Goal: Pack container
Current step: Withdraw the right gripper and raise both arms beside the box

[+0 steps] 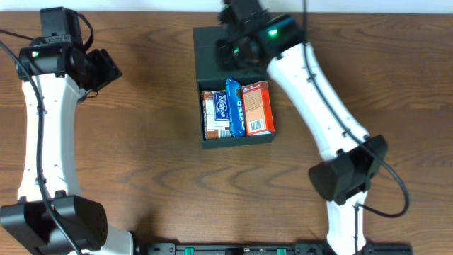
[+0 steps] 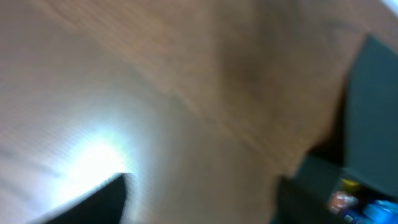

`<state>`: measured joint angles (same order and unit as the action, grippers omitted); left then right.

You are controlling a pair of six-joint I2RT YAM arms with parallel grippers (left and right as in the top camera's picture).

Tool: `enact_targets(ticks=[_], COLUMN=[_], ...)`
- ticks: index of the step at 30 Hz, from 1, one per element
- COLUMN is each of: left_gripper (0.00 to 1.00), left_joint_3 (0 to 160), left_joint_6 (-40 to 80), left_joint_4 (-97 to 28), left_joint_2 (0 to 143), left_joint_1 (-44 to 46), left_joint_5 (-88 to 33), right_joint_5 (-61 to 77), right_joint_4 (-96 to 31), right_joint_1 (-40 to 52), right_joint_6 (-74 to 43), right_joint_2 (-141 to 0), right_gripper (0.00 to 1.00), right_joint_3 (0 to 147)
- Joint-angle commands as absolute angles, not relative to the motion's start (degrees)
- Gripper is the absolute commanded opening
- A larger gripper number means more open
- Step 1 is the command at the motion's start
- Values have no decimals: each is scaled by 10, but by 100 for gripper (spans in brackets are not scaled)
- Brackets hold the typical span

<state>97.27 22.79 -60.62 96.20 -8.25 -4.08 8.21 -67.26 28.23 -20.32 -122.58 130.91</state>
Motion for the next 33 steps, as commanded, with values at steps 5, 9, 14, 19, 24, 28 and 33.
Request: enact_targets(ticks=[5, 9, 14, 19, 24, 28, 33], left_gripper=[7, 6, 6, 6, 6, 6, 6], left_joint_3=[965, 965, 965, 965, 965, 965, 965], left_joint_6=[254, 272, 297, 305, 317, 318, 318], left_joint_4=[-548, -519, -507, -507, -502, -502, -503], left_joint_2=[1026, 1095, 1153, 1170, 1170, 1170, 1170], left_joint_1=[-62, -25, 21, 36, 30, 29, 29], left_joint_5=[-178, -224, -223, -218, -206, -206, -206], right_joint_5=[58, 133, 168, 168, 171, 215, 217], right_joint_4=[-649, -669, -767, -870, -925, -965, -969], right_joint_1=[128, 71, 48, 64, 103, 136, 151], right_joint_6=[-176, -150, -128, -74, -57, -42, -42], right_joint_2=[-1255, -1306, -1370, -1394, -1394, -1394, -1394], right_gripper=[1, 2, 2, 1, 1, 1, 1], right_joint_3=[1300, 1299, 1299, 1299, 1294, 1288, 1288])
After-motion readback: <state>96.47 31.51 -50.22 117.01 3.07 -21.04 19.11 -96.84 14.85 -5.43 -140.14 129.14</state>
